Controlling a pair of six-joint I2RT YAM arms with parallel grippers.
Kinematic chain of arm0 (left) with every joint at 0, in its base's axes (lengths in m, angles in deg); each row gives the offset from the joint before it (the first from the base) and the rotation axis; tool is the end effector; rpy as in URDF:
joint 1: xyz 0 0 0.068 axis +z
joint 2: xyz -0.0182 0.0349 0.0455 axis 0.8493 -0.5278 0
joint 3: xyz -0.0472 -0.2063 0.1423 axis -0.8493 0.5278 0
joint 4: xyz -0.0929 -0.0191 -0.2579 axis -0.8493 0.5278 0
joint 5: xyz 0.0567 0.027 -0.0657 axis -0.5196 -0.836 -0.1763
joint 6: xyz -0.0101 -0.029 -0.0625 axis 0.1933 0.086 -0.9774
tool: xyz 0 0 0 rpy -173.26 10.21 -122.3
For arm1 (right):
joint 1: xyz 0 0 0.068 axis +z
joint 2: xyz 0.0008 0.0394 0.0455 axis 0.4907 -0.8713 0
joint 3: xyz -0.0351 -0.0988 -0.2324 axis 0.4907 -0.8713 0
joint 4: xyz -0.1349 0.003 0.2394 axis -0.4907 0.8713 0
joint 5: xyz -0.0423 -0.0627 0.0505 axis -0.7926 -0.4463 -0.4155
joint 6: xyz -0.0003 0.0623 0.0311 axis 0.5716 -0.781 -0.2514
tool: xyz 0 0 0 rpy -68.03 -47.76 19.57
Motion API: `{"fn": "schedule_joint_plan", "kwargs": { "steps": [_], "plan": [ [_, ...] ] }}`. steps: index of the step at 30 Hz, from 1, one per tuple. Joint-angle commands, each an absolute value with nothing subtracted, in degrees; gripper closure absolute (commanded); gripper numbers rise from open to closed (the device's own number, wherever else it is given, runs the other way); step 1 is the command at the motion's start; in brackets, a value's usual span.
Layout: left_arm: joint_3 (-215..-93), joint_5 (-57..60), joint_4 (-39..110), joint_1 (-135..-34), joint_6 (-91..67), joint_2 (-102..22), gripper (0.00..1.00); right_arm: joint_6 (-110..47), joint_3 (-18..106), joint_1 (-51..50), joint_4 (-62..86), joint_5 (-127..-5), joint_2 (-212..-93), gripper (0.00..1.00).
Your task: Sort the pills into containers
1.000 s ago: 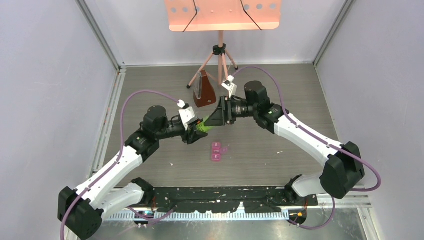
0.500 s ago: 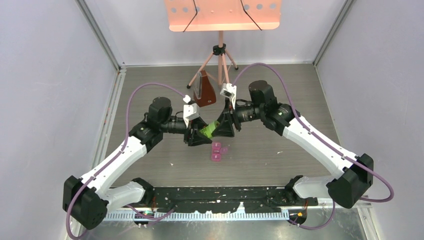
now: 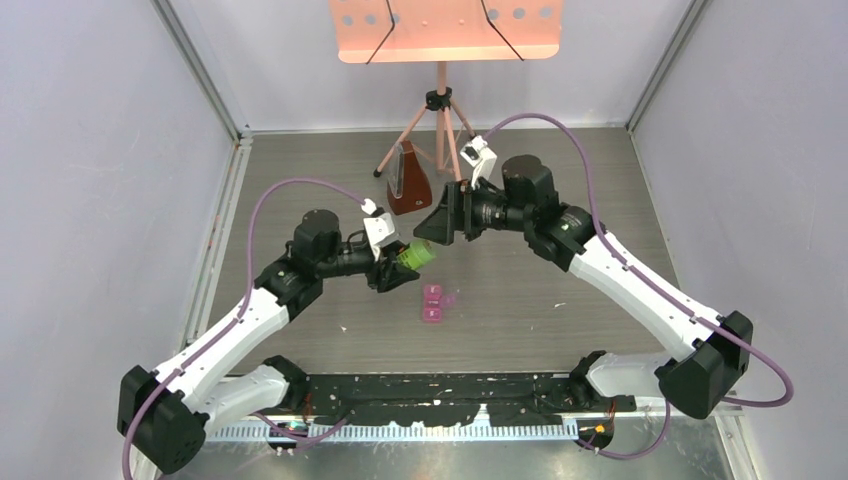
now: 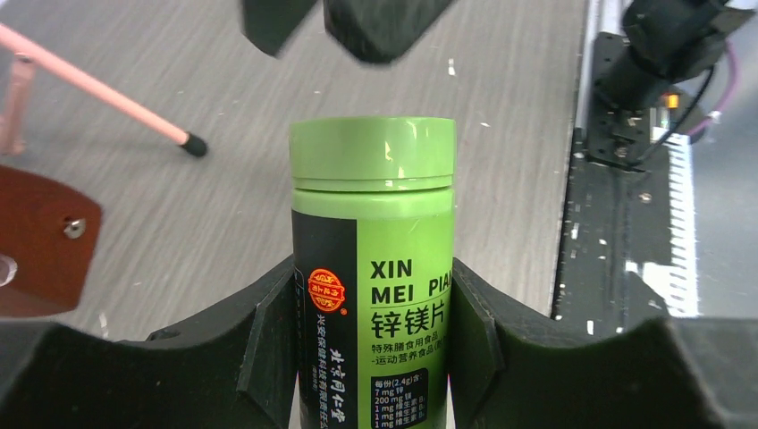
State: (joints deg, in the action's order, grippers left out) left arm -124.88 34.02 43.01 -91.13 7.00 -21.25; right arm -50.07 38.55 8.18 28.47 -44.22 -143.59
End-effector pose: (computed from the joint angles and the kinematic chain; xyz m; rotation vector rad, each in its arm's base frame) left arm 0.1991 -0.1734 0.2775 1.1133 1.5884 -0.9754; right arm 0.2394 0.2196 0.3574 -0.5913 1.9684 1.2114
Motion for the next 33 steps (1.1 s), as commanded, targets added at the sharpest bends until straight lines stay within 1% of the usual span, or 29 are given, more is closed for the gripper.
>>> {"fn": "schedule_joint_plan", "kwargs": {
  "steps": [1, 2, 4, 5, 7, 8, 10, 11, 12, 15, 19, 25, 27, 29, 30, 31, 33],
  "plan": [
    [-123.68, 26.9, 36.6, -91.15, 8.67, -18.28, 1.0, -66.71, 36.46, 10.68, 25.08, -55.96, -143.35, 0.16],
    [-123.34, 26.3, 36.03, -91.18, 8.69, -17.83, 1.0, -67.92, 36.08, 10.82, 24.64, -56.69, -143.54, 0.16],
    [-122.89, 25.82, 35.86, -91.18, 8.84, -17.21, 1.0, -71.56, 34.91, 10.86, 22.79, -56.63, -144.16, 0.24],
    [-122.78, 25.6, 35.97, -91.18, 8.87, -16.97, 1.0, -73.45, 34.67, 10.87, 22.41, -56.77, -144.6, 0.31],
    [-122.41, 25.48, 36.2, -91.18, 8.77, -16.81, 1.0, -75.91, 33.91, 10.87, 20.85, -56.36, -144.98, 0.38],
    [-122.23, 25.3, 36.19, -91.19, 8.73, -16.72, 1.0, -76.91, 33.84, 10.85, 20.59, -55.6, -145.14, 0.39],
    [-121.72, 24.89, 35.53, -91.18, 7.99, -16.66, 1.0, -77.78, 33.92, 10.94, 20.61, -54.52, -145.73, 0.37],
    [-121.45, 24.76, 35.0, -91.15, 7.43, -16.68, 1.0, -78.12, 33.69, 10.95, 20.55, -54.22, -145.87, 0.33],
    [-121.26, 24.63, 34.29, -91.17, 6.92, -16.7, 1.0, -78.63, 33.42, 11.0, 20.22, -53.66, -145.89, 0.32],
    [-121.1, 24.4, 33.29, -91.11, 5.87, -17.01, 1.0, -79.24, 32.76, 11.02, 18.78, -52.45, -146.16, 0.24],
    [-120.93, 24.01, 31.74, -91.1, 4.63, -17.3, 1.0, -79.39, 32.44, 11.21, 17.72, -50.25, -146.7, 0.22],
    [-120.53, 22.81, 29.52, -91.17, 3.28, -16.4, 1.0, -78.67, 31.0, 11.21, 19.07, -50.97, -146.23, 0.24],
    [-120.57, 22.88, 29.68, -91.09, 3.26, -16.49, 1.0, -78.95, 30.62, 11.22, 18.53, -50.93, -146.08, 0.31],
    [-120.51, 22.84, 29.65, -91.1, 3.21, -16.46, 1.0, -79.11, 30.67, 11.14, 18.22, -50.73, -146.16, 0.42],
    [-120.38, 22.79, 29.46, -91.1, 3.17, -16.36, 1.0, -79.04, 30.75, 11.14, 18.04, -50.69, -146.24, 0.5],
    [-120.3, 22.8, 29.28, -91.1, 3.13, -16.25, 1.0, -78.84, 30.81, 11.13, 18.04, -50.63, -146.33, 0.53],
    [-120.29, 23.01, 29.04, -91.1, 3.14, -16.06, 1.0, -77.81, 30.98, 11.13, 17.75, -50.11, -146.28, 0.7]
  ]
}}
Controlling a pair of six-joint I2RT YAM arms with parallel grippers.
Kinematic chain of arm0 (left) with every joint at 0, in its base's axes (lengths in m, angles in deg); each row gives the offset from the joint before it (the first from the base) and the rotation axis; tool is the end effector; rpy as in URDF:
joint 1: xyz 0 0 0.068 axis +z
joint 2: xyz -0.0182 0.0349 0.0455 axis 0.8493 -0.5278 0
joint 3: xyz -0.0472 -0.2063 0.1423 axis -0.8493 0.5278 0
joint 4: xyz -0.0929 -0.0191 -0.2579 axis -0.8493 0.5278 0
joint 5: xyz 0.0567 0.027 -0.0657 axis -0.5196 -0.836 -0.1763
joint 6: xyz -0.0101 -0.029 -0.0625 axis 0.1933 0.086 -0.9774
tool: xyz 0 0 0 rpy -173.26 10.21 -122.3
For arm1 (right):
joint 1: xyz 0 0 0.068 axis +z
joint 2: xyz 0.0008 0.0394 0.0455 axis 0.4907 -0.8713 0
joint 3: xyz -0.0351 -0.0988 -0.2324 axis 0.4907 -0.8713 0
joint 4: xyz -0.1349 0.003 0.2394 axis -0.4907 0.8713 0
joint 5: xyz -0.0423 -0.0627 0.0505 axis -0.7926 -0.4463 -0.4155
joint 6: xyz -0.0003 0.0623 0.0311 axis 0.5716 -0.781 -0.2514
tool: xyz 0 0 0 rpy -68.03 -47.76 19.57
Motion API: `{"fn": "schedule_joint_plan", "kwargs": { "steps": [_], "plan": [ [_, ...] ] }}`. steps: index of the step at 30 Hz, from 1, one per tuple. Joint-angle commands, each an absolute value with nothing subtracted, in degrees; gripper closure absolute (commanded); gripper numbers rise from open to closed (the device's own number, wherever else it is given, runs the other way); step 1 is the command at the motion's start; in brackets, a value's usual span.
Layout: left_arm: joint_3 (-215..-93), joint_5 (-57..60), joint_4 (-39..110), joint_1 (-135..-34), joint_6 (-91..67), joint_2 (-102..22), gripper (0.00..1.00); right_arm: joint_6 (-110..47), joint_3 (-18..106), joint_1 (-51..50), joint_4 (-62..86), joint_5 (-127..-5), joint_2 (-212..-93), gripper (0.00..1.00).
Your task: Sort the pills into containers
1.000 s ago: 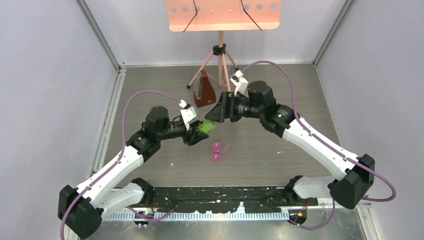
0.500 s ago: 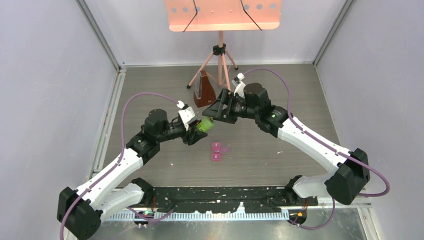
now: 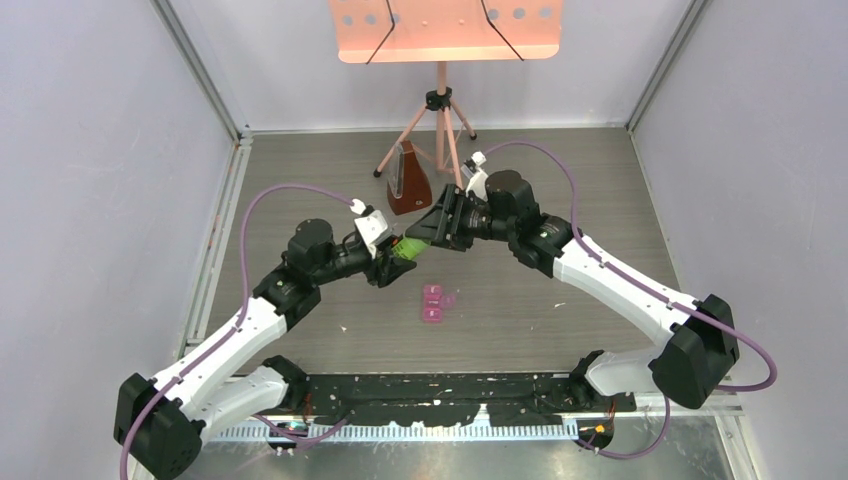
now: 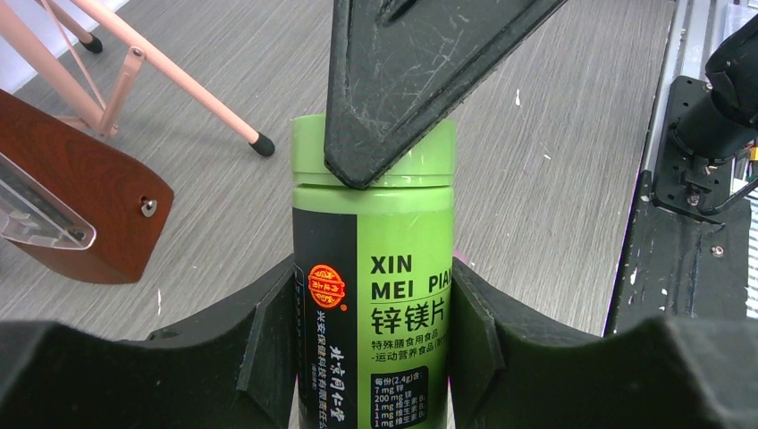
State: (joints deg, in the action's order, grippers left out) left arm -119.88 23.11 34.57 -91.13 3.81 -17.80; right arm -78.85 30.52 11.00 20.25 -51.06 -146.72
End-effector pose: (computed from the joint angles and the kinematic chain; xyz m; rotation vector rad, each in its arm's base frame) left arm 0.2019 -0.1648 0.2740 0.9371 1.5745 -0.8217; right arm 0.2461 0.2382 0.3026 -0.0313 2.2308 1.4022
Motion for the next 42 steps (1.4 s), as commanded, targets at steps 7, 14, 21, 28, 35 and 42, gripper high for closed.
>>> {"fn": "schedule_joint_plan", "kwargs": {
  "steps": [7, 14, 21, 28, 35, 42],
  "plan": [
    [-121.91, 26.85, 31.94, -91.1, 3.17, -15.88, 1.0, -59.99, 33.09, 10.22, 16.61, -42.96, -146.52, 0.85],
    [-126.64, 48.04, 43.14, -89.96, 6.49, -16.06, 1.0, -37.67, 32.31, 6.93, 13.22, -29.31, -143.13, 0.94],
    [-127.54, 54.36, 41.97, -89.93, 4.28, -16.76, 1.0, -28.96, 33.21, 5.51, 10.33, -21.41, -139.95, 0.95],
    [-130.42, 56.19, 43.51, -89.87, 3.85, -18.05, 1.0, -26.55, 32.13, 5.59, 7.5, -25.71, -136.54, 0.72],
    [-129.5, 43.77, 44.63, -89.96, 9.53, -16.15, 1.0, -40.54, 37.94, 6.0, 19.77, -37.29, -137.09, 0.04],
    [-128.34, 33.08, 43.91, -89.96, 14.8, -14.68, 1.0, -59.92, 39.55, 7.0, 26.1, -50.57, -139.11, 0.01]
  ]
}}
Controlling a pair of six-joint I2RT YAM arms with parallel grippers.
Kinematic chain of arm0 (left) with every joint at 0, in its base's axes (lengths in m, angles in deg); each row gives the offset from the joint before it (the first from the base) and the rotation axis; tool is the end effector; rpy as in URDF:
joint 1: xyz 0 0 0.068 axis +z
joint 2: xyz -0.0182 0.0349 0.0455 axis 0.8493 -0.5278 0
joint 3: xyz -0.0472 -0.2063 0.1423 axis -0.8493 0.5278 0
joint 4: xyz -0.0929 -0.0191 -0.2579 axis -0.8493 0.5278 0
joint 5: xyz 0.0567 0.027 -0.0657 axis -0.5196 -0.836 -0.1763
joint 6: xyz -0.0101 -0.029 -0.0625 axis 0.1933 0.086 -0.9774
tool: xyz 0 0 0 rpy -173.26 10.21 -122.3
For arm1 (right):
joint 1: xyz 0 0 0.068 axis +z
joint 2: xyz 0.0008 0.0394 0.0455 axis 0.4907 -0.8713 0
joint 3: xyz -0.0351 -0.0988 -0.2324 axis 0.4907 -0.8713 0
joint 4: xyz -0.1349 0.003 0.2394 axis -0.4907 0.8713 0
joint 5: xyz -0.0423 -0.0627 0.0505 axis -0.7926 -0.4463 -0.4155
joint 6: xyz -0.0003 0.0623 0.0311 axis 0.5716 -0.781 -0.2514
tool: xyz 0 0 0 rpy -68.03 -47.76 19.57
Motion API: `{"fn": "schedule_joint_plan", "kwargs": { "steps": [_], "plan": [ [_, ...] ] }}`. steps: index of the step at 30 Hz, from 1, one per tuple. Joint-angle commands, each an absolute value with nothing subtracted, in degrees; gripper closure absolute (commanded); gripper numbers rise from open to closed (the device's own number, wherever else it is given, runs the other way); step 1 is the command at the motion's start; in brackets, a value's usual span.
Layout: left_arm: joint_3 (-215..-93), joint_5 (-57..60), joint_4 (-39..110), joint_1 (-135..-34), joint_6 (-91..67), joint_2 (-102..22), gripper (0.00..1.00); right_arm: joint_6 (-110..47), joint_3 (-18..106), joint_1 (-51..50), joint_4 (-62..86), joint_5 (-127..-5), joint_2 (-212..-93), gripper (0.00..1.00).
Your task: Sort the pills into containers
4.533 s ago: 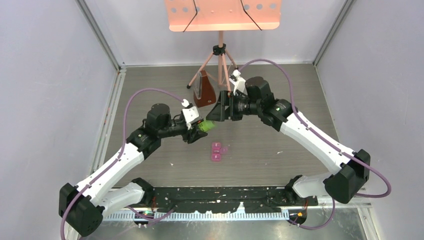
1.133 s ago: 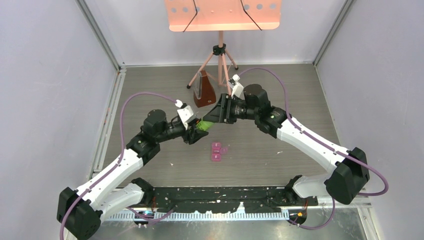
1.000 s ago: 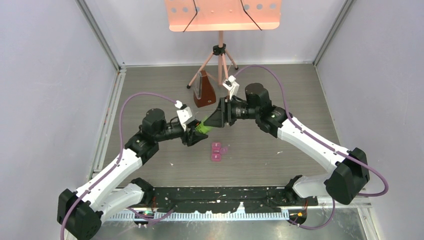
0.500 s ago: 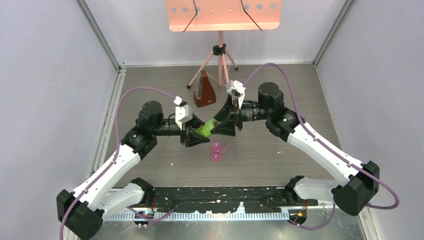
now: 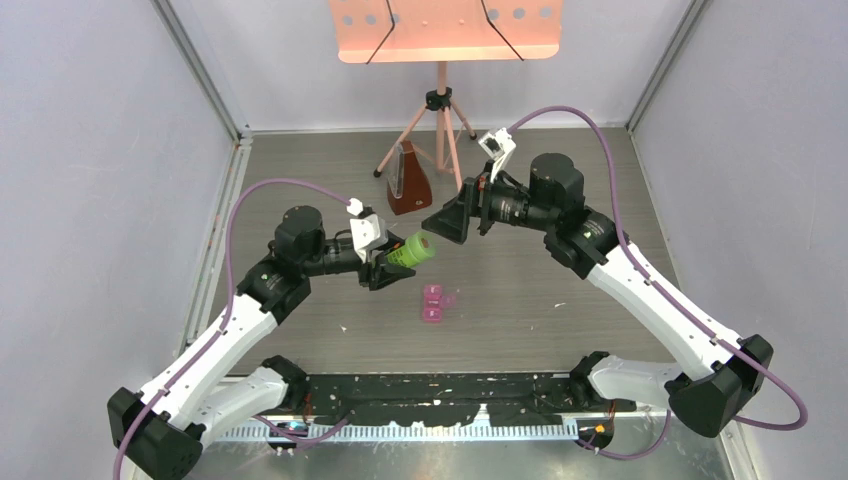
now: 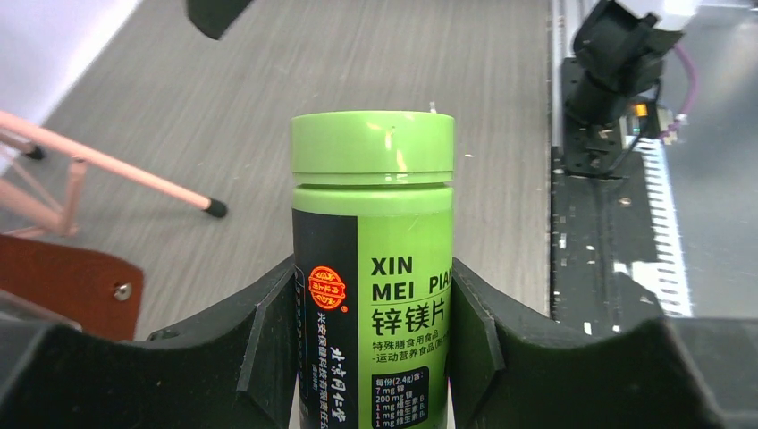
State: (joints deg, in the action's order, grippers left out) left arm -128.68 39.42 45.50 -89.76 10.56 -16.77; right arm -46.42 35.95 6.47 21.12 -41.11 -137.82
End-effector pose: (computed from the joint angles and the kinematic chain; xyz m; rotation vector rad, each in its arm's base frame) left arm 0.1856 -0.1623 0.3168 1.1797 1.4094 -0.9777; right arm 0.2260 0.2012 0.3853 -0.6723 1.7313 1.2147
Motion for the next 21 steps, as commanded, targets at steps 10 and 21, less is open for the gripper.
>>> {"fn": "schedule_joint_plan", "kwargs": {
  "steps": [10, 21],
  "plan": [
    [-128.04, 28.92, 43.19, -89.96, 16.39, -14.7, 1.0, -70.92, 38.42, 10.68, 24.72, -52.03, -144.32, 0.01],
    [-126.14, 25.87, 39.23, -89.96, 12.73, -14.0, 1.0, -76.6, 33.47, 11.12, 16.24, -46.64, -144.73, 0.35]
  ]
}}
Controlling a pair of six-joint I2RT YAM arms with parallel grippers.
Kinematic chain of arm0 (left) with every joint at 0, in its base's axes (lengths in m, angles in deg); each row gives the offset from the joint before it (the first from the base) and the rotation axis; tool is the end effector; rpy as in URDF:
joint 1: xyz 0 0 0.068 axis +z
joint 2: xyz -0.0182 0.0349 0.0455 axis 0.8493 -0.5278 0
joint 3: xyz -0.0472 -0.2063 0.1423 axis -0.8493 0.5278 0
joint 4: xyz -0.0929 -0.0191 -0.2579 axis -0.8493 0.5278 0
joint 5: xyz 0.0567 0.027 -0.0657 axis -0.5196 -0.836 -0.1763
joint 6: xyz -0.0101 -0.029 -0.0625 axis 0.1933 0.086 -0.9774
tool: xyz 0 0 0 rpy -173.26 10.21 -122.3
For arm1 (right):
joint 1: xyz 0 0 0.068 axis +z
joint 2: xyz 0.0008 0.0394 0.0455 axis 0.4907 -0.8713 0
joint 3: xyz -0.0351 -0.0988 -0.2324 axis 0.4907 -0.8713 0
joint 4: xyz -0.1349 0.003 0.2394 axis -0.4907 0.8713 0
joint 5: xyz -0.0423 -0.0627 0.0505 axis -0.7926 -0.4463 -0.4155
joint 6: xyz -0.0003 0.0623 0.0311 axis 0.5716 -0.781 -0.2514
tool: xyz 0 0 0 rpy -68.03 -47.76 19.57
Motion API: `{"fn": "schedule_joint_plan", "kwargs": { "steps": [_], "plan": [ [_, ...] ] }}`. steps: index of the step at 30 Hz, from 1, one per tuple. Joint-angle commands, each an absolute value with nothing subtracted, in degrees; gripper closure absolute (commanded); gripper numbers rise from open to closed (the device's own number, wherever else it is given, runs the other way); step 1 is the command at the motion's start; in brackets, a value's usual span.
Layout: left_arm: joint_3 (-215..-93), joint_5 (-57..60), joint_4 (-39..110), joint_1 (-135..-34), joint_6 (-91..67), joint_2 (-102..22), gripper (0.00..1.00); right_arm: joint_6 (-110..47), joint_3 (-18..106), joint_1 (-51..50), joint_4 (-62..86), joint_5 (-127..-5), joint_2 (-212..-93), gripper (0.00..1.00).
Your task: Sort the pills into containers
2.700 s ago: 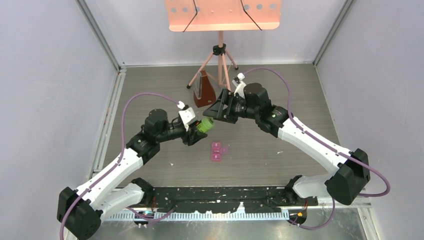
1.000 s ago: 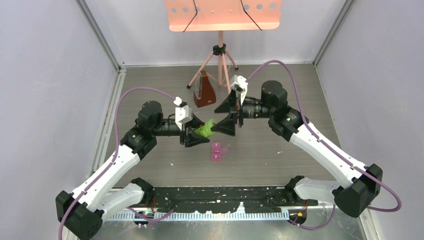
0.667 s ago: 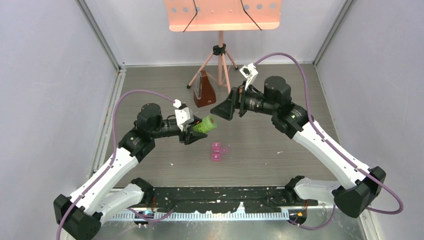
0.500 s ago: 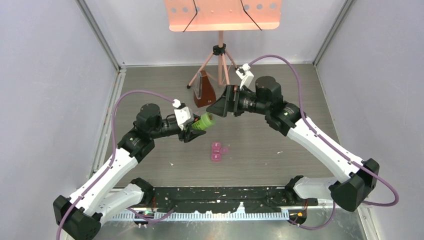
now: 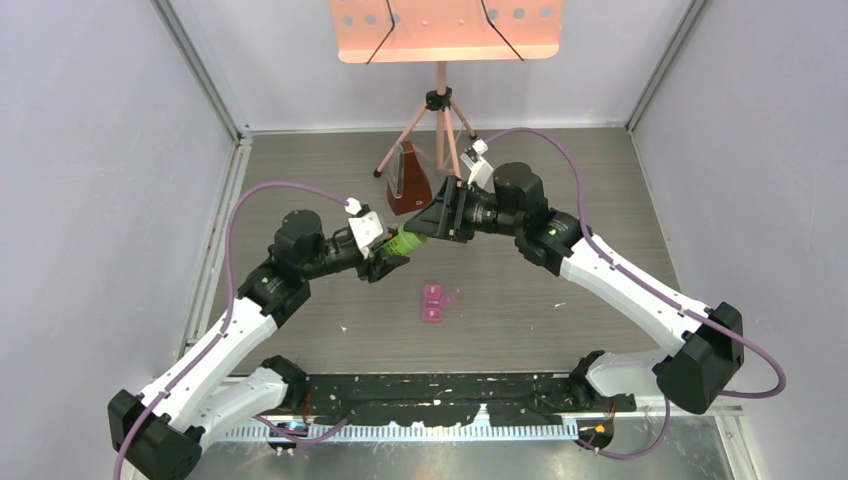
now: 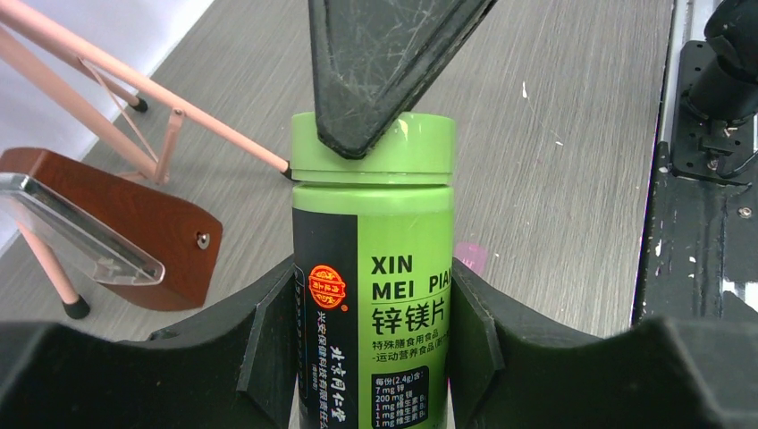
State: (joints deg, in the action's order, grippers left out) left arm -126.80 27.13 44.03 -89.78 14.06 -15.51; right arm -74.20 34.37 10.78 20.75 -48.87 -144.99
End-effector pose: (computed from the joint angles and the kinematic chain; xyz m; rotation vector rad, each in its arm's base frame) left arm 0.1939 -0.1567 0.3105 1.0863 1.4514 -0.7419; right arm 0.2416 0.2353 0.3373 -0.1702 2.1139 1.4267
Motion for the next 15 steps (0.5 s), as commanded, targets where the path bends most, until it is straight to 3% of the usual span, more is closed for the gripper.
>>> {"fn": "schedule_joint_plan", "kwargs": {
  "steps": [1, 9, 15],
  "plan": [
    [-125.99, 25.72, 39.22, -89.96, 12.6, -13.91, 1.0, -76.4, 33.67, 11.06, 16.26, -46.23, -144.93, 0.36],
    [-124.71, 23.65, 37.84, -89.96, 10.09, -13.04, 1.0, -67.31, 34.32, 11.09, 13.44, -39.03, -146.57, 0.38],
    [-123.13, 23.0, 37.7, -89.96, 9.15, -12.81, 1.0, -57.91, 33.77, 10.6, 12.22, -36.28, -148.28, 0.58]
  ]
}}
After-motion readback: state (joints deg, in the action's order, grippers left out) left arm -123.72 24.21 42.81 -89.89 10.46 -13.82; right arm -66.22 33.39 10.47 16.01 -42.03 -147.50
